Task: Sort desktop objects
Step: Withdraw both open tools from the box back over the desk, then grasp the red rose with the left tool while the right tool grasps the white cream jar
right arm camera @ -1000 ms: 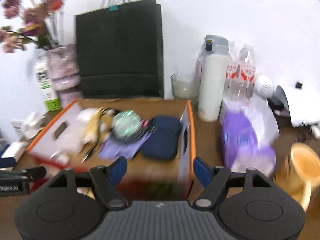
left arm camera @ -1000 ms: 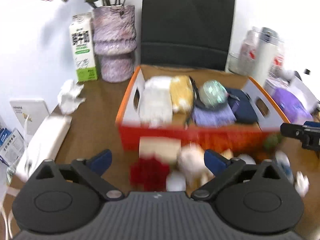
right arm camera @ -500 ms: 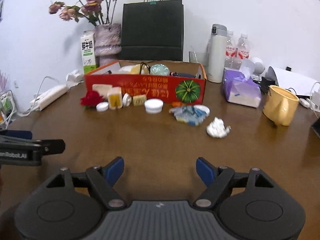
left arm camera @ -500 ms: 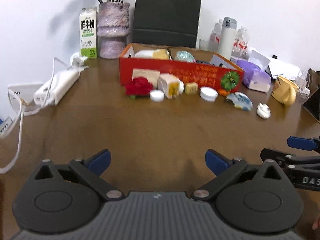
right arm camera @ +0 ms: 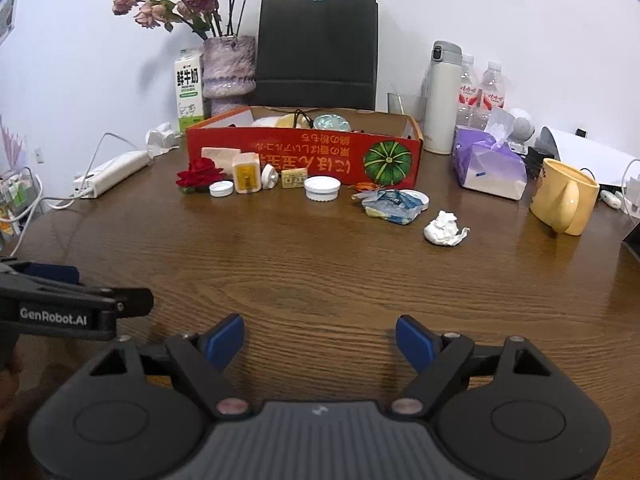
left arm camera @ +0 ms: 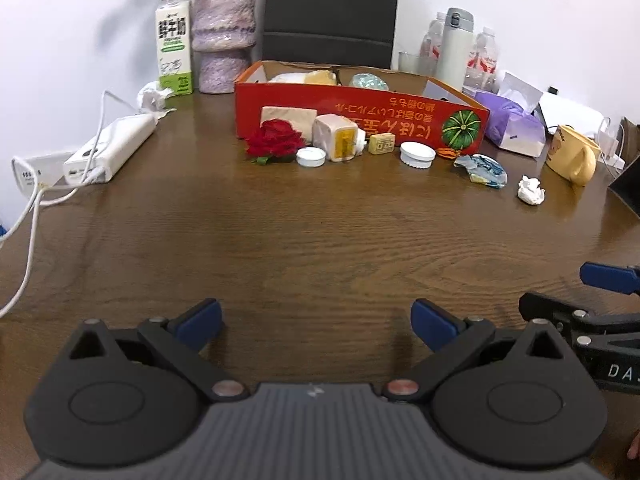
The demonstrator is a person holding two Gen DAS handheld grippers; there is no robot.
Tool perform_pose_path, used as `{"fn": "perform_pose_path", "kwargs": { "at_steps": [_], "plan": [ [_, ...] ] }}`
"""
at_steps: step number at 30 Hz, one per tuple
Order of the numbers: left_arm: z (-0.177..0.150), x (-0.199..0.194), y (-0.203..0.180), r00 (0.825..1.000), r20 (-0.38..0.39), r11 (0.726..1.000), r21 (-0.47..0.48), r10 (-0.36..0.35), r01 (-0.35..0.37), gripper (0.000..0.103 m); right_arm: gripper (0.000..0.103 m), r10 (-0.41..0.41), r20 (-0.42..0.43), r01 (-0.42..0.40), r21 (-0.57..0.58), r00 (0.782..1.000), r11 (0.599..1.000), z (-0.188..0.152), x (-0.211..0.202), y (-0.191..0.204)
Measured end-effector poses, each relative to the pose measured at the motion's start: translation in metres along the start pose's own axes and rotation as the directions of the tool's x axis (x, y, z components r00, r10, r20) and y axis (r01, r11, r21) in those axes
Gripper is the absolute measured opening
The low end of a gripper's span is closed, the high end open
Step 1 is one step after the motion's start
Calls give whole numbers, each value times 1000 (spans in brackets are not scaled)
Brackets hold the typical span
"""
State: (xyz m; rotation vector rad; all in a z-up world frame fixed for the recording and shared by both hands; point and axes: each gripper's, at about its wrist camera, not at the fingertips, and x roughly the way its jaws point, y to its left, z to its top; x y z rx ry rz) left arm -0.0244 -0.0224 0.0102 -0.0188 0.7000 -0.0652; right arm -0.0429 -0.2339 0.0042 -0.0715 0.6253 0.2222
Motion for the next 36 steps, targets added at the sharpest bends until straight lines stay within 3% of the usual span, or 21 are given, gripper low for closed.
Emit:
{"fn": "perform_pose_path", "kwargs": {
  "at_steps": [4, 6, 9, 12, 16, 17, 18, 23, 29, 31, 32, 34, 36],
  "plan": [
    [25, 11, 0, 997, 77, 997, 64, 33, -38, 103, 79, 20, 11, -20, 29, 1000, 999, 17, 10, -12],
    [44, 27, 3, 991, 104, 993, 73, 83, -90, 103, 69, 23, 25, -24, 50, 999, 998, 32, 20, -19],
    [76, 57, 19, 993, 96, 997, 30, 62, -65, 101, 48, 91, 34, -93, 84, 995, 992, 60, 41, -27],
    [105, 90, 30, 994, 78, 997, 35, 71, -74, 94, 40, 169, 45, -172, 54, 985, 984, 92, 67, -21],
    [128, 121, 36, 995, 96, 994, 99, 33, -43, 92, 40, 280, 18, -281, 22, 960, 960, 132, 109, -5],
    [132, 128, 38, 997, 81, 995, 103, 6, -14, 85, 40, 306, 11, -306, 16, 952, 952, 139, 118, 0],
    [134, 134, 41, 998, 66, 996, 84, -7, 2, 71, 40, 327, 0, -327, 7, 945, 945, 146, 130, 6],
    [132, 146, 58, 998, 16, 998, -5, -66, 66, 49, 40, 313, -98, -320, -67, 945, 945, 174, 187, 32],
    [129, 142, 65, 998, 12, 999, -5, -54, 54, 44, 42, 360, -160, -374, -66, 919, 925, 180, 220, 40],
    [129, 139, 67, 998, 13, 999, -7, -54, 54, 43, 32, 354, -177, -367, -48, 918, 929, 179, 225, 39],
    [129, 137, 69, 998, 18, 998, -14, -66, 66, 38, 31, 342, -173, -355, -45, 923, 934, 178, 224, 38],
    [130, 131, 72, 996, 32, 996, -25, -82, 83, 37, 31, 331, -147, -336, -9, 932, 942, 176, 214, 31],
    [131, 123, 73, 994, 53, 995, -34, -91, 93, 36, 31, 376, -77, -370, 76, 924, 926, 174, 190, 12]
  ]
}}
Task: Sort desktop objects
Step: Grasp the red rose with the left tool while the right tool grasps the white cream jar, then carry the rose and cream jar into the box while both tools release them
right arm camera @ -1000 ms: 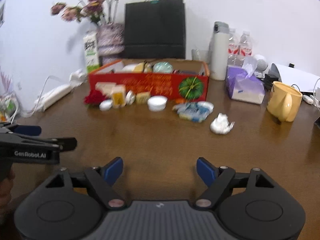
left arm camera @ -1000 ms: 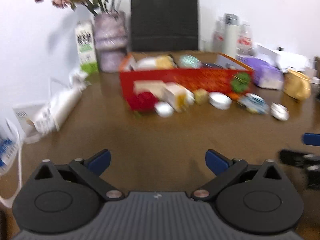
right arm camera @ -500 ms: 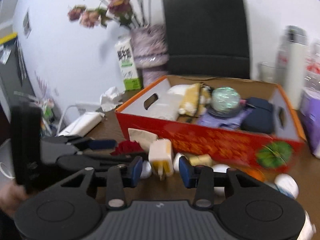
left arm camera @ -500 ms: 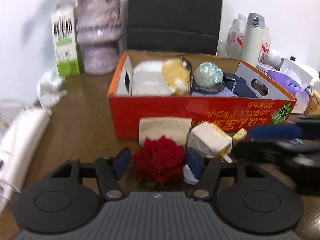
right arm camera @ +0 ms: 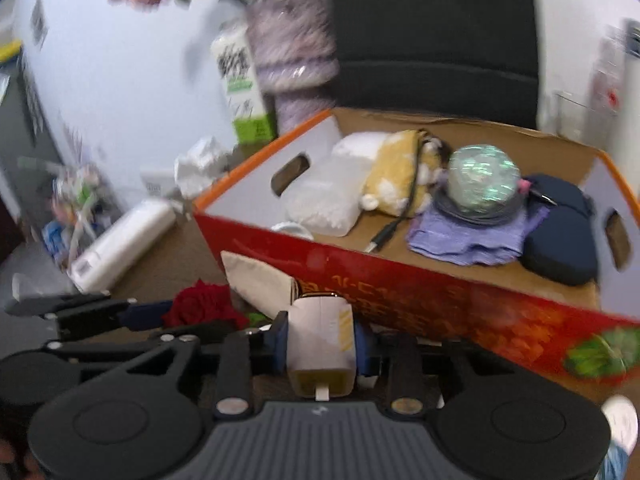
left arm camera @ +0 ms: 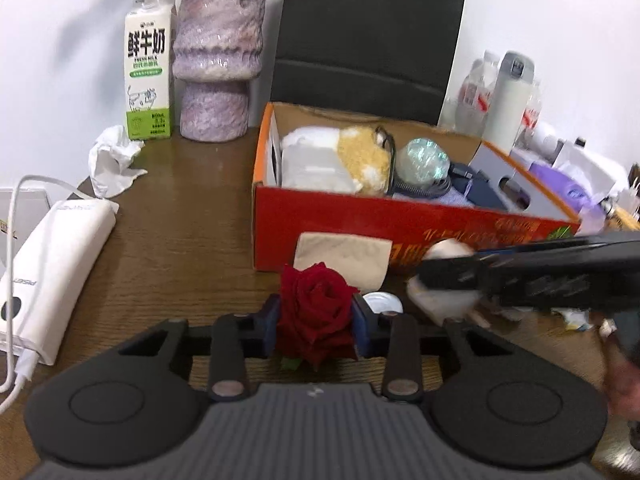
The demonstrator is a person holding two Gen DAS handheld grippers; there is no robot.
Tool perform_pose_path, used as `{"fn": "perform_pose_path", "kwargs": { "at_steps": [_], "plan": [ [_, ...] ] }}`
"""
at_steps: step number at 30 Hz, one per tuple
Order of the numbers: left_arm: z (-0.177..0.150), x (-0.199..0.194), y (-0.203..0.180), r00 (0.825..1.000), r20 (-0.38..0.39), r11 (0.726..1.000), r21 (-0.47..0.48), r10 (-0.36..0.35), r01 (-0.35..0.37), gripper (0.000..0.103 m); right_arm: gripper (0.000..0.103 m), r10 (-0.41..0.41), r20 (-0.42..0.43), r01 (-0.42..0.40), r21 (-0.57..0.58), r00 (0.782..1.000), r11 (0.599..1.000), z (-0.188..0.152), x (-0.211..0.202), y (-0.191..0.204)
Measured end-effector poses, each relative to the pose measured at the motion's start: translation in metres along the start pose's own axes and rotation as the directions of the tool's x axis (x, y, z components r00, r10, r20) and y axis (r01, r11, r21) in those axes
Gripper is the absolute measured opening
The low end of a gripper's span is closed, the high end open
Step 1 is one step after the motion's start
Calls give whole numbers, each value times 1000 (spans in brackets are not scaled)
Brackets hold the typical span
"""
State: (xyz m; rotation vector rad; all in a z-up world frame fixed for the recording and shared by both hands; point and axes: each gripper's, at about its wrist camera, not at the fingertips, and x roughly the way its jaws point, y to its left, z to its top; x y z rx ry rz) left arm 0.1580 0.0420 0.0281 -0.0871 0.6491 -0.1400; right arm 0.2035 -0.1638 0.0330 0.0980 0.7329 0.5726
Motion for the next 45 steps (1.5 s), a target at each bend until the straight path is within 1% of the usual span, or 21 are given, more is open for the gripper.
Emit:
{"fn": "perform_pose_path", "kwargs": {
  "at_steps": [3, 6, 7, 9, 10, 12, 16, 19, 21, 22, 25, 26, 27, 28, 29, 30, 33, 37, 41, 43, 45],
  "plan": [
    [1, -20, -6, 1000, 27, 1000, -18, -5, 5, 36, 31, 56, 83, -66, 124, 995, 990, -7, -46, -15],
    [-8, -53, -23, 997, 73, 1000, -6, -22, 22, 36, 31, 33, 133, -55, 163, 991, 985, -23, -92, -22],
    [-13, -65, -30, 996, 85, 1000, 4, -27, 27, 36, 31, -14, 132, -4, 138, 991, 990, -33, -106, -18],
    [-30, -86, -46, 995, 77, 998, 24, -56, 55, 36, 31, -141, 128, 140, 22, 982, 990, -57, -124, 1],
    [-38, -93, -52, 995, 70, 997, 35, -73, 71, 36, 31, -210, 123, 216, -42, 970, 975, -73, -129, 12],
    [-56, -104, -63, 996, 23, 995, 48, -92, 90, 36, 31, -286, 87, 294, -100, 954, 950, -102, -133, 25],
    [-90, -124, -80, 993, -30, 990, 80, -111, 113, 36, 31, -290, 23, 291, -79, 957, 953, -144, -144, 29],
    [-112, -130, -89, 990, -84, 986, 109, -115, 123, 36, 31, -319, 33, 320, -84, 947, 944, -167, -160, 32],
    [-126, -135, -97, 992, -76, 982, 154, -99, 110, 38, 31, -320, 27, 321, -82, 947, 944, -175, -170, 35],
    [-131, -138, -99, 994, -64, 980, 173, -88, 98, 40, 31, -316, 30, 318, -79, 948, 945, -179, -174, 37],
    [-138, -138, -104, 995, -56, 977, 193, -77, 86, 54, 31, -323, 22, 324, -87, 946, 942, -189, -174, 41],
    [-139, -135, -105, 995, -68, 976, 199, -76, 88, 59, 35, -326, 20, 326, -95, 945, 940, -192, -172, 42],
    [-139, -134, -106, 996, -63, 975, 208, -70, 81, 59, 41, -332, 9, 331, -106, 943, 938, -195, -168, 44],
    [-139, -132, -107, 996, -61, 972, 222, -66, 77, 58, 40, -331, 31, 332, -119, 943, 936, -197, -169, 47],
    [-139, -132, -108, 997, -59, 971, 227, -59, 71, 50, 39, -332, 39, 335, -127, 942, 934, -199, -169, 49],
    [-138, -132, -108, 997, -57, 971, 227, -57, 69, 44, 31, -337, 40, 339, -129, 941, 932, -200, -168, 50],
    [-134, -136, -107, 992, -63, 972, 203, -107, 118, 42, 31, -302, 47, 305, -78, 952, 949, -198, -171, 46],
    [-111, -135, -99, 992, -33, 981, 150, -122, 126, 42, 31, -281, 99, 286, -39, 954, 957, -181, -176, 43],
    [-54, -121, -90, 992, 36, 989, 94, -121, 118, 42, 31, -223, 162, 227, -7, 961, 974, -132, -179, 30],
    [-17, -107, -84, 990, 75, 992, 65, -116, 111, 43, 31, -223, 206, 234, -26, 953, 972, -97, -173, 24],
    [27, -81, -75, 992, 80, 995, 8, -99, 98, 43, 31, -214, 241, 231, -43, 946, 972, -56, -160, 18]
  ]
}}
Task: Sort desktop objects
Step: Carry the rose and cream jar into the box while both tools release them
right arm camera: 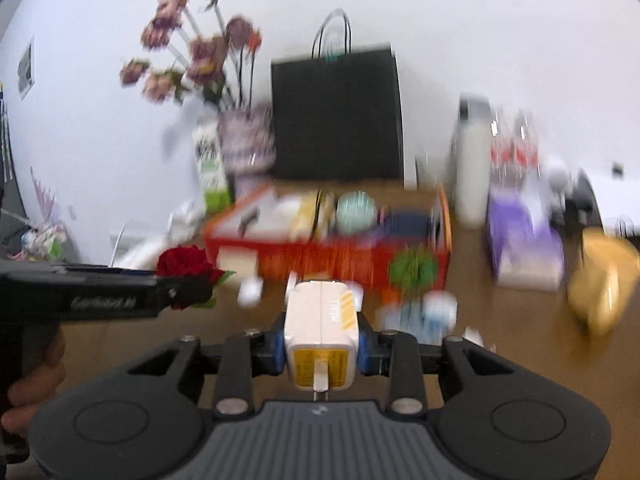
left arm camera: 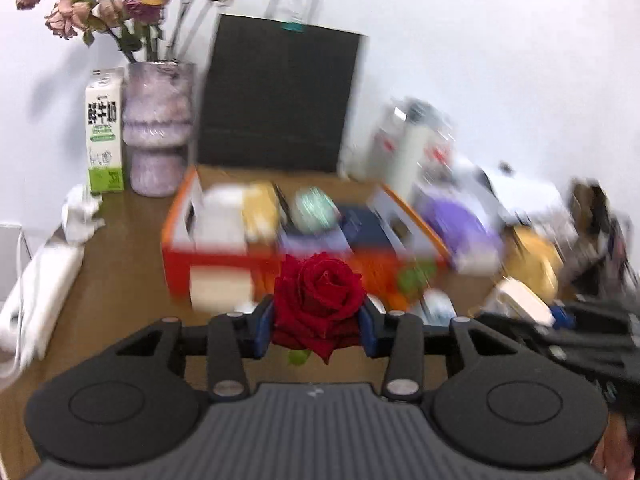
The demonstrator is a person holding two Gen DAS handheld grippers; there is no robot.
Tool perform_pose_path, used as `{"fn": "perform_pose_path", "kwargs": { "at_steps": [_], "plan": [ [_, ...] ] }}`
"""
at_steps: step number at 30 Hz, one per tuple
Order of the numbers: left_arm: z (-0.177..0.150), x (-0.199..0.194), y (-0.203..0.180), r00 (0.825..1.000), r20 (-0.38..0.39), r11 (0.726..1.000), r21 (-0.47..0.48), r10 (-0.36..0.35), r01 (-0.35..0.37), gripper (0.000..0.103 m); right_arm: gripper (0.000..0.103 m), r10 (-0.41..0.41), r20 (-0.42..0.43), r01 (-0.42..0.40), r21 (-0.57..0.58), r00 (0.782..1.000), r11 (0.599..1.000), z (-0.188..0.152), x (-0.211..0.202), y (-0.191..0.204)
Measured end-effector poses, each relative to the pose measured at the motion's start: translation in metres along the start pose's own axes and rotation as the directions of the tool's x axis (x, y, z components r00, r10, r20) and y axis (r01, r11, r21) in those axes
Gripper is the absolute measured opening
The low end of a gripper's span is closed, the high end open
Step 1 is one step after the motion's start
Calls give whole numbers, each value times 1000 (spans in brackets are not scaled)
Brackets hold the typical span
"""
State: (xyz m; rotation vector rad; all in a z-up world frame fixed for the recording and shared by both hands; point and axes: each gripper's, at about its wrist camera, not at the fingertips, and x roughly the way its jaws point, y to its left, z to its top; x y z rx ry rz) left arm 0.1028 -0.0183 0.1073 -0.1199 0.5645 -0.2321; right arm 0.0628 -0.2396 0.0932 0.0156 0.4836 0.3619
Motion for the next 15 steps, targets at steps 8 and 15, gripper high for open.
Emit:
{"fn": "perform_pose_path", "kwargs": {
  "at_steps": [8, 15],
  "plan": [
    [75, 152, 47, 974, -219, 993, -96, 50, -72, 43, 31, 17, -164, -1, 98, 986, 995, 90, 171, -22],
    [61, 183, 54, 965, -262, 996, -79, 14, -36, 56, 35, 66, -320, 28, 282, 945, 959, 67, 259, -49]
  ]
}}
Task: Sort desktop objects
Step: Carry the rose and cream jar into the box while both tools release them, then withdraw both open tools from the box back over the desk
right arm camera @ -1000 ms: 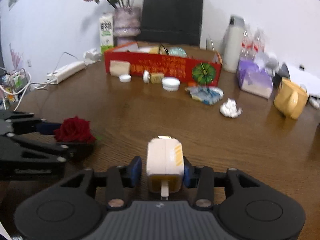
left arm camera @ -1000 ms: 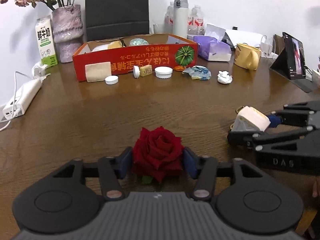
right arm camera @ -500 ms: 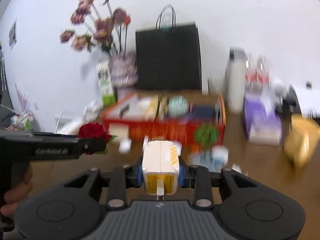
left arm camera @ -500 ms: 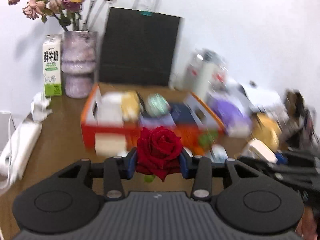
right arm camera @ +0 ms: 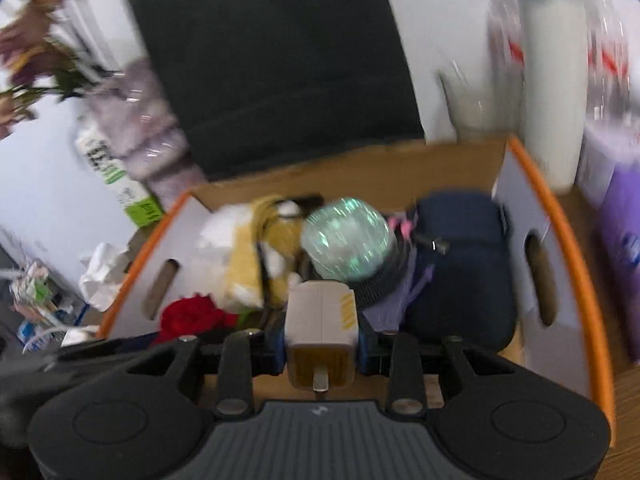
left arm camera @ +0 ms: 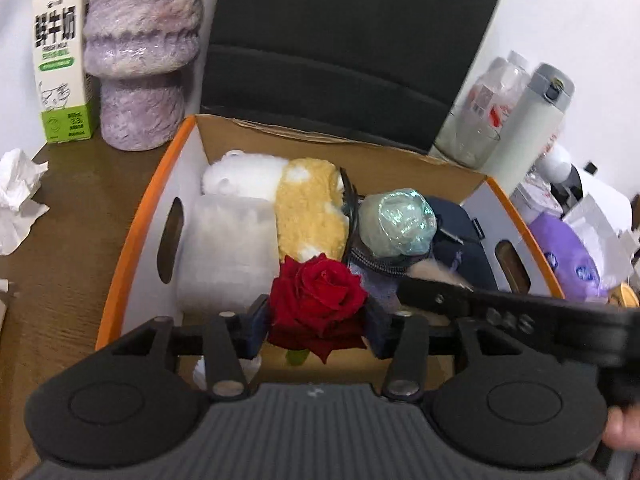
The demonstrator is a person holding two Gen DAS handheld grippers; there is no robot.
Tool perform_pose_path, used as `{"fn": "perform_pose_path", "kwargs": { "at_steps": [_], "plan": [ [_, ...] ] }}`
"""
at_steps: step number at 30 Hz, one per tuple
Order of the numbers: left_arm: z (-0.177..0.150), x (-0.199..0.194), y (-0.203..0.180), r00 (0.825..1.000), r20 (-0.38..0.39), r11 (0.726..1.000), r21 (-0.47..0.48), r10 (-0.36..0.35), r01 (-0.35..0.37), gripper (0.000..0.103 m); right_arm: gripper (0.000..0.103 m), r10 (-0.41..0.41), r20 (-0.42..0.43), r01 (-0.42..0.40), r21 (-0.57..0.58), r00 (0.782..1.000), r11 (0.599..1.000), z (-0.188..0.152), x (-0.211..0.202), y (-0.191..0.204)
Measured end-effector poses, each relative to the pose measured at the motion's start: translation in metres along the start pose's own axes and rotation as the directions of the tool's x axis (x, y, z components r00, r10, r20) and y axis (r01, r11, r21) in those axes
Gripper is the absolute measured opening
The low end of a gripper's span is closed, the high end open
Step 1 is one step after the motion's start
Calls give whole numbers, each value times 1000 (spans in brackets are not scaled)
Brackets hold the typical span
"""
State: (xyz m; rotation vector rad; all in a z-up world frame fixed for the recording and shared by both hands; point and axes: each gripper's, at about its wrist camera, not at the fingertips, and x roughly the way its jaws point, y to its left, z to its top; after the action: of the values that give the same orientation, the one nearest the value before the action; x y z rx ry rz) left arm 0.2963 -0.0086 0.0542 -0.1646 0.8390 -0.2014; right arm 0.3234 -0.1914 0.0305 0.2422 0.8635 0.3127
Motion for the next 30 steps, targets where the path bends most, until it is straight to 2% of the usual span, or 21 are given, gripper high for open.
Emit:
{"fn": "perform_pose_path", "kwargs": {
  "at_steps": [5, 7, 8, 11, 12, 15, 20, 24, 30],
  "plan": [
    [2, -15, -3, 999, 43, 999, 32, 22, -24, 69, 46, -1, 60, 1, 0, 998, 1000, 0, -22, 0],
    [1, -27, -2, 997, 61, 998, 18, 51, -52, 72, 49, -29, 109, 33, -30, 994, 999, -2, -45, 4],
    [-2, -35, -2, 995, 70, 998, 15, 67, -68, 74, 54, -40, 129, 46, -44, 991, 998, -2, -53, 5],
    [-16, -60, -4, 987, 85, 991, -13, 136, -136, 85, 63, -88, 188, 108, -99, 978, 989, -18, -90, 7],
    [-24, -69, -6, 986, 98, 991, -19, 137, -135, 85, 65, -107, 203, 133, -116, 973, 984, -27, -102, 8],
    [-53, -95, -12, 984, 120, 991, -45, 133, -128, 87, 66, -137, 236, 174, -145, 962, 974, -61, -137, 5],
    [-119, -130, -32, 974, 158, 986, -4, 163, -165, 92, 71, -144, 252, 197, -198, 957, 960, -129, -181, 3],
    [-169, -151, -37, 980, 150, 992, -20, 129, -127, 94, 74, -124, 227, 172, -208, 966, 963, -182, -201, -3],
    [-231, -170, -47, 969, 190, 982, 71, 157, -173, 98, 74, -100, 215, 140, -181, 972, 973, -260, -216, -3]
  ]
}}
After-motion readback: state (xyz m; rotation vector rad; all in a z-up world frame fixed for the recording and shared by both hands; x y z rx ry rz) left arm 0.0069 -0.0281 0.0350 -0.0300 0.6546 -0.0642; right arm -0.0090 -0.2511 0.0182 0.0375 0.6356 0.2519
